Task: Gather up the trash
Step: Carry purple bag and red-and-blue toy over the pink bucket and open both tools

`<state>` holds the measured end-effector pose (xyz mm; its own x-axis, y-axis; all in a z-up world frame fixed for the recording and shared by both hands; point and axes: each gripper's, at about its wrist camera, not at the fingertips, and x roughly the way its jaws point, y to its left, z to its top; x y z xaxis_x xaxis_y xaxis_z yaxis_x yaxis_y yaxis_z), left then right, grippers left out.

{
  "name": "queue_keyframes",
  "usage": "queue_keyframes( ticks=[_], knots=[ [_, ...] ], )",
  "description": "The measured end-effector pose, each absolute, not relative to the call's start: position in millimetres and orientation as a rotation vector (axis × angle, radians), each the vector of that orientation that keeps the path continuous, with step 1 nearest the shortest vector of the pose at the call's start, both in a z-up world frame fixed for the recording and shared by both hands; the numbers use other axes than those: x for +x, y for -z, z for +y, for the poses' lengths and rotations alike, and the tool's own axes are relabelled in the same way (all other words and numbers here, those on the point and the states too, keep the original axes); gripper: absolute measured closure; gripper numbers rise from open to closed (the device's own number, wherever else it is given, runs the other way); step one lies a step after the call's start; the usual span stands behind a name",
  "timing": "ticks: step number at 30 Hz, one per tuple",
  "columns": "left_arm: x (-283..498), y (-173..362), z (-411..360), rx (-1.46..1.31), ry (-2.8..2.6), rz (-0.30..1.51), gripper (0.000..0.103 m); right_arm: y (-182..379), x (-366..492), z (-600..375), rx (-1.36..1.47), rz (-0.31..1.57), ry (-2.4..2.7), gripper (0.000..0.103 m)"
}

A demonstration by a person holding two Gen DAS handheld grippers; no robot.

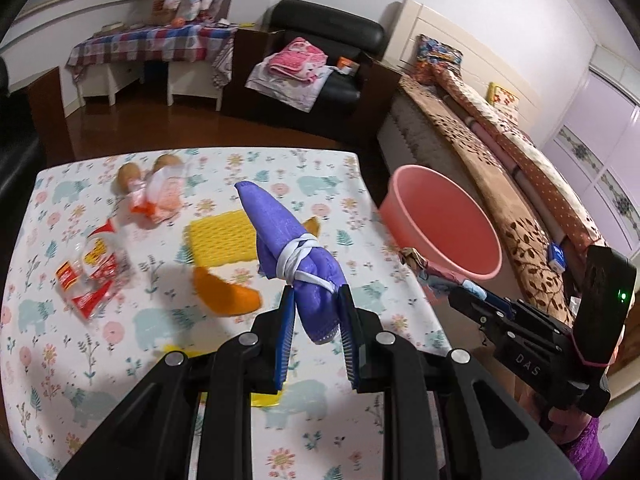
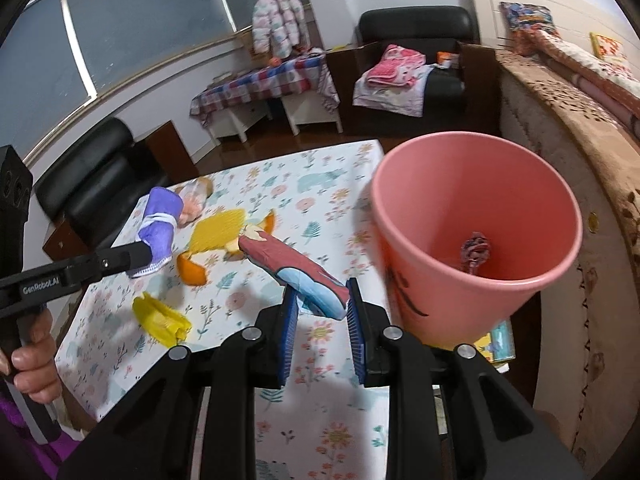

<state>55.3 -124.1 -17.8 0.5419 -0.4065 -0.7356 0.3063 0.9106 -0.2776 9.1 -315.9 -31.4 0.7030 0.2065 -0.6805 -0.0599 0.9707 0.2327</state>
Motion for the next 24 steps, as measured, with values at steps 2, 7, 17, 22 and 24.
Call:
queue_keyframes(
  ticks=[2, 7, 17, 22, 24],
  knots=[
    [55.5, 15.6, -131.4, -0.104, 0.433, 0.896, 0.082, 30.0, 7.9, -322.4, 0.21, 0.768, -0.127, 0.079],
    [56.6, 9.7, -151.2, -0.073, 0.467, 0.88, 0.082, 28.0, 4.3, -337.5, 0.237, 0.746, -0.067, 0.079],
    [62.9, -3.1, -198.2, -0.018, 0.567, 0.837, 0.082, 22.8, 0.3, -369.0, 0.281, 0.706, 0.063, 0.079],
    [66.5, -4.2, -226.3, 0.012, 0.618, 0.832, 0.082, 22.3, 2.4, -387.0, 0.299, 0.697, 0.131, 0.079],
    [68.3, -3.5, -238.3, 0.023, 0.639, 0.833, 0.082, 23.0, 2.5, -393.8, 0.307, 0.697, 0.149, 0.079]
  ],
)
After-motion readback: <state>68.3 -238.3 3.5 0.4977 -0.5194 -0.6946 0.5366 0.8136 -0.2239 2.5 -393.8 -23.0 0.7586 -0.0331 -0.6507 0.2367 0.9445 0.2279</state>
